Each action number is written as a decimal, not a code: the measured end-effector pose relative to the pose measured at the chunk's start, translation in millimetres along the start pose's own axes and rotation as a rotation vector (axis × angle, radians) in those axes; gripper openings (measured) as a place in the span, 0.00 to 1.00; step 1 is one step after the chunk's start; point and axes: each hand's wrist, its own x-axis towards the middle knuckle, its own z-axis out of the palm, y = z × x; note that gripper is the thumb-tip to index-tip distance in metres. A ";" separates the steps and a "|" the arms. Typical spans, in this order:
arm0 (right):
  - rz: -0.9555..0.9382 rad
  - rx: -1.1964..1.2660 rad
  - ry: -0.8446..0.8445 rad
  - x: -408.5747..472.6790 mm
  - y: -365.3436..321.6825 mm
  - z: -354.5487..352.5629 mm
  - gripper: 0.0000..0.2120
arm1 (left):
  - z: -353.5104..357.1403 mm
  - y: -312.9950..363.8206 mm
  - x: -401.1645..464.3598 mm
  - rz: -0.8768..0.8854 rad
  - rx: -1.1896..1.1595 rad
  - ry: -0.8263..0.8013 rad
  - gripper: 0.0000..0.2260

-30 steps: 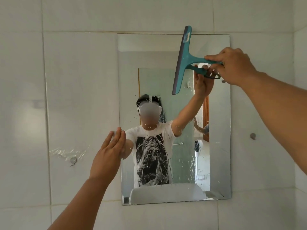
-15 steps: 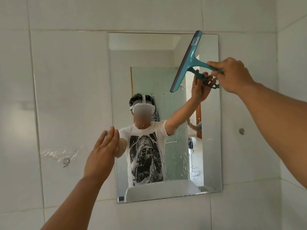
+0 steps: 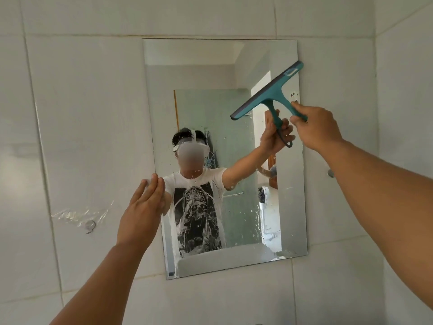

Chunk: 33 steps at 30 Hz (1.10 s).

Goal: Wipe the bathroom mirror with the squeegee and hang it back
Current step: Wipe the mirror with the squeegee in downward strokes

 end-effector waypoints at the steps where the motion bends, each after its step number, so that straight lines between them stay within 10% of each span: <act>1: 0.026 0.017 0.001 -5.8 -0.3 2.4 0.20 | -1.2 1.1 0.1 0.015 0.013 -0.007 0.30; 18: 0.523 0.551 0.109 -87.9 -91.6 78.6 0.06 | -16.1 9.5 -1.8 -0.012 -0.034 -0.025 0.26; 33: 0.937 1.134 -0.028 -97.3 -186.3 114.0 0.13 | -23.5 12.2 -4.9 -0.031 -0.075 0.005 0.27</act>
